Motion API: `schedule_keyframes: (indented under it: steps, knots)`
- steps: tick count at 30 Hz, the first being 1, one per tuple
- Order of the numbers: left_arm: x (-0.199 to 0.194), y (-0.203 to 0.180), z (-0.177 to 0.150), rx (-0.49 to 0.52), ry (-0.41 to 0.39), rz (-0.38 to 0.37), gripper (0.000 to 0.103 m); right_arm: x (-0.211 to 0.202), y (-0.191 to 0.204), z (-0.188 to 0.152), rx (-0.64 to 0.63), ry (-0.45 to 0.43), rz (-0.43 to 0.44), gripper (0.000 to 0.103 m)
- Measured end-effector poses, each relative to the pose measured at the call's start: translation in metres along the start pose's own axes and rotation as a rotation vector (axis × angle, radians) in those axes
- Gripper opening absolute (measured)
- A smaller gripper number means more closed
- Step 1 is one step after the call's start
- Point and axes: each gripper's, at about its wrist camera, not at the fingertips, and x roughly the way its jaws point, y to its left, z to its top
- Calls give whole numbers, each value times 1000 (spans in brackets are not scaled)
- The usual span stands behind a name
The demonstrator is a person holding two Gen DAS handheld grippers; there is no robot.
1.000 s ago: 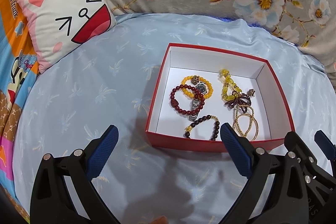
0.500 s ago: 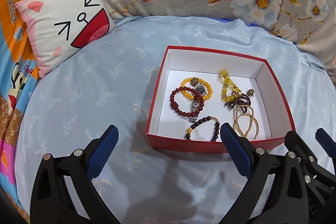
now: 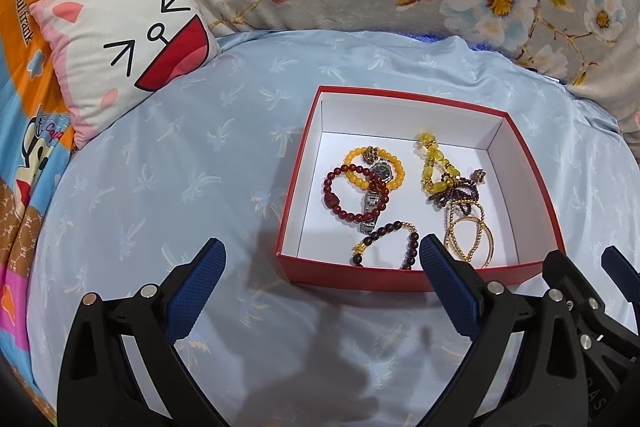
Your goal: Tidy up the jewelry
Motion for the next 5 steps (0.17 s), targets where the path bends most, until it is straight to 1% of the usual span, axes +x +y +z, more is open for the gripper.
schedule_keyframes:
  steps: [5]
  knots:
    - [-4, -3, 1, 25, -23, 20, 93, 0, -1, -2, -10, -9, -13, 84]
